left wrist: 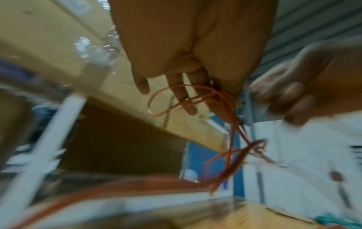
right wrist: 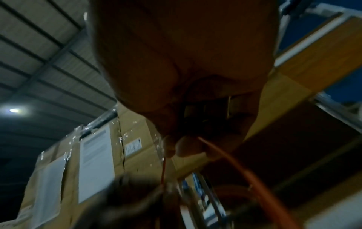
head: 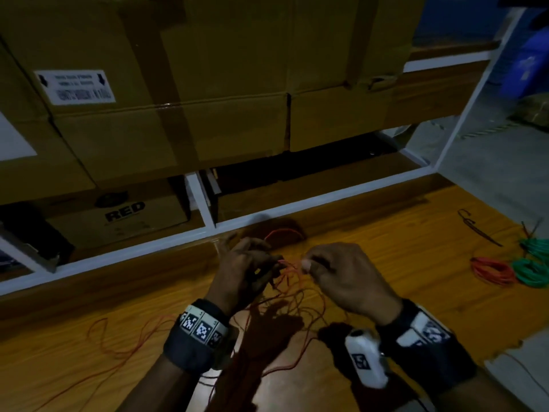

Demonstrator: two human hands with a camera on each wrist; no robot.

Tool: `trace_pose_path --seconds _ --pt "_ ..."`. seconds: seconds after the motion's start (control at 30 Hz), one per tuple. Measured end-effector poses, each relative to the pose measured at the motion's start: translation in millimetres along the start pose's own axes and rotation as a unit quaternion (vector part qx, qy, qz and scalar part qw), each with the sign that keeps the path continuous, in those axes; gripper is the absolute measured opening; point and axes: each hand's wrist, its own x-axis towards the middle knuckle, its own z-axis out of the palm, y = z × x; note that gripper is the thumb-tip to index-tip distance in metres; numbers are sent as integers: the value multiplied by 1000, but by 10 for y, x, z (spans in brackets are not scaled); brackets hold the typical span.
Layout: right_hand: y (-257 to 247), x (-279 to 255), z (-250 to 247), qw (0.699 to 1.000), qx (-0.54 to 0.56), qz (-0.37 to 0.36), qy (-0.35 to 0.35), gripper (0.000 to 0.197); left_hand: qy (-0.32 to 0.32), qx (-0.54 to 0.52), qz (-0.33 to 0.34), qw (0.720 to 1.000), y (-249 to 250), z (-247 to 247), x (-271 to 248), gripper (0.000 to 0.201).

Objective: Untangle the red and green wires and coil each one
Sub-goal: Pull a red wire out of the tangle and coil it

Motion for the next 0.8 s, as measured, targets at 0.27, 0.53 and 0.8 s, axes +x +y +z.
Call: trace_pose_path --seconds 0.27,0.53,0.8 --pt "37 -225 -709 987 46 2 153 16 20 92 -77 993 -595 -220 -62 30" --pt "58 -76 -453 982 -176 50 -41 85 -19 118 -50 992 -176 -9 30 25" --pt "-53 197 347 998 14 62 -15 15 27 64 -12 998 65 142 -33 16"
